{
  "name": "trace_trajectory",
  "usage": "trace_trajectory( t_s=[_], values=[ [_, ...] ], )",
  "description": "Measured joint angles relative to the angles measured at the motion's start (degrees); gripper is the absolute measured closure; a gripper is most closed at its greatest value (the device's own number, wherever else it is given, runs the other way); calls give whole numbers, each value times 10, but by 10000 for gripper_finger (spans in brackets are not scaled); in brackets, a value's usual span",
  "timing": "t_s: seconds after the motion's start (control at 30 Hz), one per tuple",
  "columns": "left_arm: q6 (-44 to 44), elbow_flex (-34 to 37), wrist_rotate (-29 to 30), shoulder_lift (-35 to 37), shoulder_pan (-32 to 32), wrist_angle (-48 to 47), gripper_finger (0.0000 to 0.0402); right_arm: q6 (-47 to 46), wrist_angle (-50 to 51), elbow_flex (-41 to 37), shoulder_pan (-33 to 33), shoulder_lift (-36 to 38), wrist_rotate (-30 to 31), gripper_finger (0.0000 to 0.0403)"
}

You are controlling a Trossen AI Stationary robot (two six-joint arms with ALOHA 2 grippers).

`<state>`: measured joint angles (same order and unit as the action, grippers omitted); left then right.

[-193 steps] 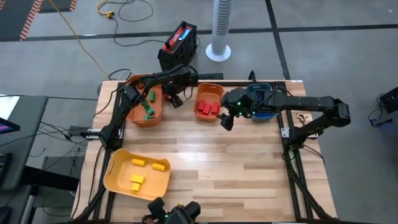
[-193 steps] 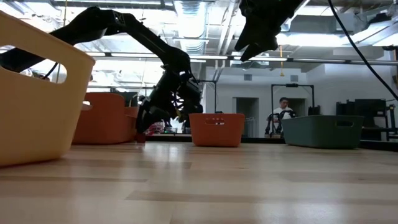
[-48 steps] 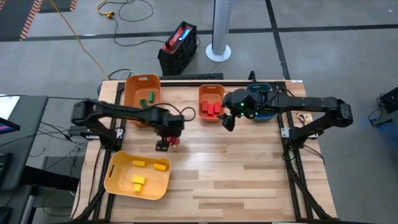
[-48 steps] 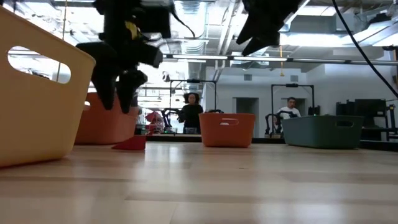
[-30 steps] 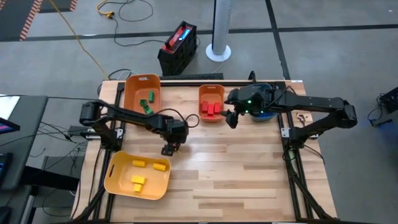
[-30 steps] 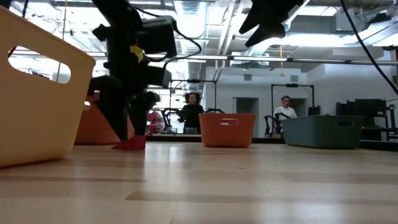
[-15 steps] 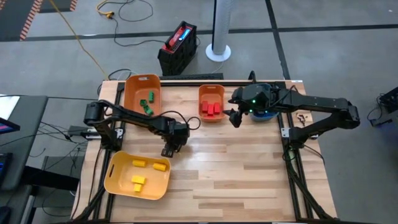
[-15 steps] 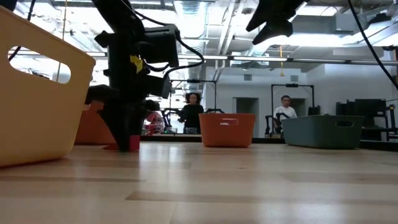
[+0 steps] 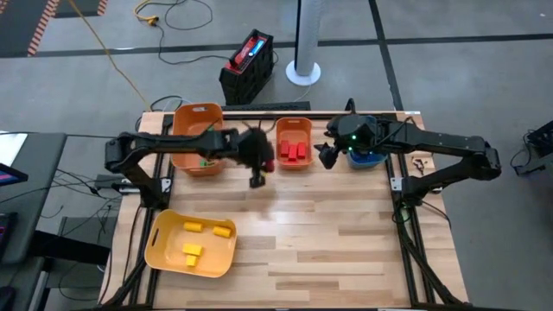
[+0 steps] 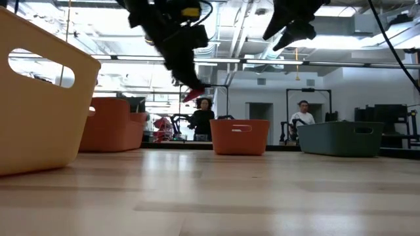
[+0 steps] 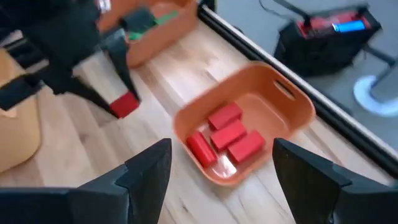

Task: Sort blocks
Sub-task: Put the red block into the right orange bin

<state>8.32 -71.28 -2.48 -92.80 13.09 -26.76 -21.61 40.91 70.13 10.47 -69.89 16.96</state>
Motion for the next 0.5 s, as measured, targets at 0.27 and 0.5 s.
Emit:
trace_trajectory(
  t_s=[0.27, 0.5],
  values=[
    [-45, -127, -38, -87, 58, 27, 279, -39, 49, 0, 16, 17, 31, 113],
    [-76, -197, -46, -182, 78, 48, 279, -60, 58, 0, 15, 30, 44, 113]
  ],
)
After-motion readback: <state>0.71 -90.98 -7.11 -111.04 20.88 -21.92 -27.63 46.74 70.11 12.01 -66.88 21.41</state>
